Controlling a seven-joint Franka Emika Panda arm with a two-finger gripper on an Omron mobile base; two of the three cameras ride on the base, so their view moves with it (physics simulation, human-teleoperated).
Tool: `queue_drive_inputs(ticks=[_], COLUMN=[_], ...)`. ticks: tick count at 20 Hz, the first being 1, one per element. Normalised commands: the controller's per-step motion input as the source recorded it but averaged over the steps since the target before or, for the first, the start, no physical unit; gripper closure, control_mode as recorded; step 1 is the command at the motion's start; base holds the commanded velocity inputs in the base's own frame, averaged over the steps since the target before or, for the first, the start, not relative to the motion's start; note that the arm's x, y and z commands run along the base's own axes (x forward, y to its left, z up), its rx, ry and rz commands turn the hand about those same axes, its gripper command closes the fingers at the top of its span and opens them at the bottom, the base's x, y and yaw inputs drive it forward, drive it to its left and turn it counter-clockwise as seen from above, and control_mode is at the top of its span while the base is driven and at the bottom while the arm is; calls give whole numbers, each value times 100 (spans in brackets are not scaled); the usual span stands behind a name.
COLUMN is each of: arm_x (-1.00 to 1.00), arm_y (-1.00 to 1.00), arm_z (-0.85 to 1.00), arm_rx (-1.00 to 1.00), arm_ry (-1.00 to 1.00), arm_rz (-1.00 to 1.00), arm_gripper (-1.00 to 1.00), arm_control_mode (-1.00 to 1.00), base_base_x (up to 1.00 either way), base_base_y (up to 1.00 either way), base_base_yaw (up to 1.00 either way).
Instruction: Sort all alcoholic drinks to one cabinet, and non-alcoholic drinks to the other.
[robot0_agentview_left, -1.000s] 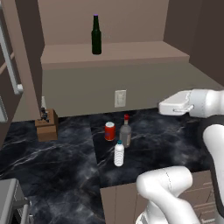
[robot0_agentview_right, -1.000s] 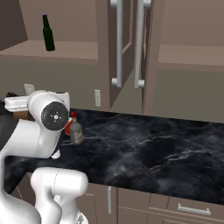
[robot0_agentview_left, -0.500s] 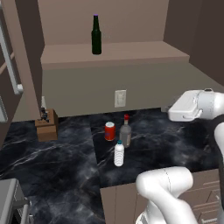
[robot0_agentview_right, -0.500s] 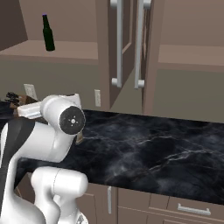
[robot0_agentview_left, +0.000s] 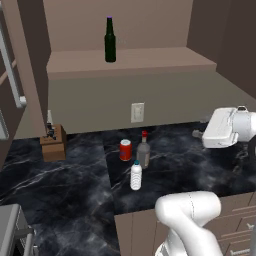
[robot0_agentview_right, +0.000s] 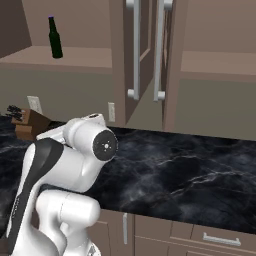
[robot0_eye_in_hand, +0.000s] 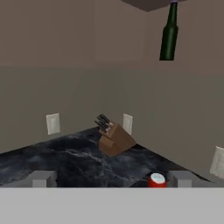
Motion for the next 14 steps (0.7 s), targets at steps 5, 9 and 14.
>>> queue_drive_inputs(ticks=[5,9,14], arm_x=[-5,-8,-3], arm_y=[-9,-13,-7], arm_z=[-67,-60,-50], arm_rx=[0,0,0], arm_ry=[-9,-7,-5], arm_rz=[-1,-2,-2], arm_gripper=[-100,-100,-100], arm_control_mode=[-100,-100,-100], base_base_x=[0,0,0], base_base_y=[0,0,0], base_base_yaw=[0,0,0])
